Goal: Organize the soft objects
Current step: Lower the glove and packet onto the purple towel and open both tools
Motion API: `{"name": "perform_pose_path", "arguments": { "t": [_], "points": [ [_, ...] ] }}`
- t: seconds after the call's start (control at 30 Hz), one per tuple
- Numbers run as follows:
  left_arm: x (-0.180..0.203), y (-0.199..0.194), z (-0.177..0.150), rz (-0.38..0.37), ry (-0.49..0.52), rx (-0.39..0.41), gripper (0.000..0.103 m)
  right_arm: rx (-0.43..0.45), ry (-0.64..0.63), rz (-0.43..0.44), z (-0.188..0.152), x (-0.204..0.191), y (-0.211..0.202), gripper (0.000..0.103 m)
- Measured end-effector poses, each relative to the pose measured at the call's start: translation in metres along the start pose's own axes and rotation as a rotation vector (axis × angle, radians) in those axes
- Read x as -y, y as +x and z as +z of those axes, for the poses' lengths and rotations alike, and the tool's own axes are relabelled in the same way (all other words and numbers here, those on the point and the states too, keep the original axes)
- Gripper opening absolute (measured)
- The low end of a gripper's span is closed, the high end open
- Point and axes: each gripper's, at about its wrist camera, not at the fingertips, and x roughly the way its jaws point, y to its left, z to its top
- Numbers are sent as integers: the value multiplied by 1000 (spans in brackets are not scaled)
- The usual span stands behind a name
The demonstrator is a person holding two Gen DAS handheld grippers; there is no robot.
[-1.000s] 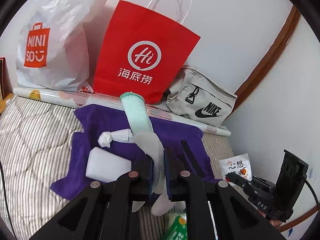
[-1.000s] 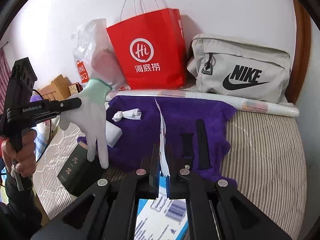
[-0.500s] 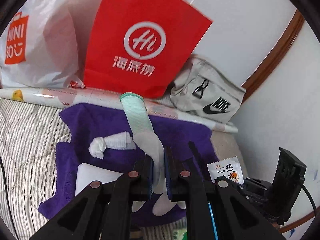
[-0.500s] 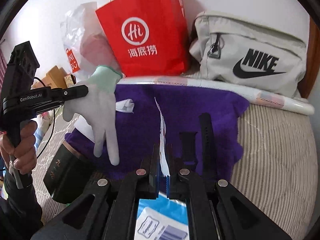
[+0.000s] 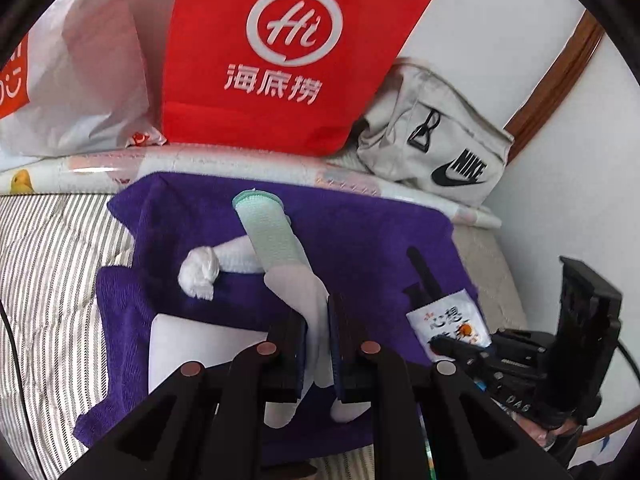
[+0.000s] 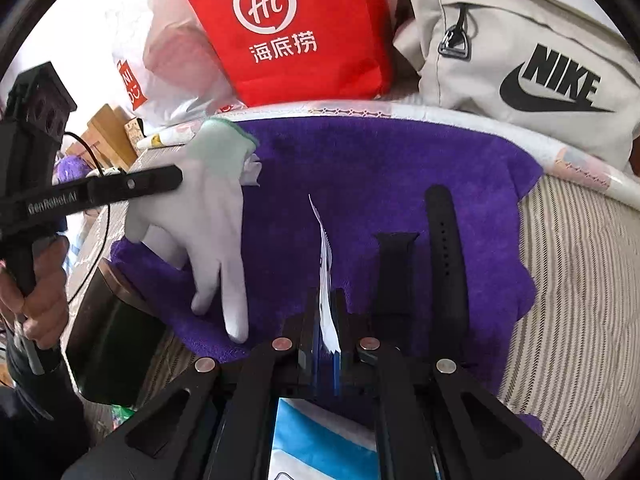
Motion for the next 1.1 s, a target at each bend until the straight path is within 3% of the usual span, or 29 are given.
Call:
{"name": "perform_pose_path", "arguments": {
  "t": [0.37,0.57,0.63,0.73,0.87,1.1],
  "points": [
    [-3,10,0,-3,-4,-44,11,-43,-19,-7,-1,-2,7,6],
    [-2,6,-2,-10,10,-51,21,-40,-21,-15,-2,-2,4,7],
    [-1,4,-2,-3,15,-54,21,-42,-29,-18,-2,-4,4,22],
    [0,0,-3,7,25,-60,30,-24,-48,-36,-4,-8,-1,41],
    [2,-10,-4,39,33,-45,44,-13,-64,-58,-5,-12,-8,42],
    [6,-31,-10,45,42,-26,49,25,-64,-96,-9,-14,-30,47]
  ]
}}
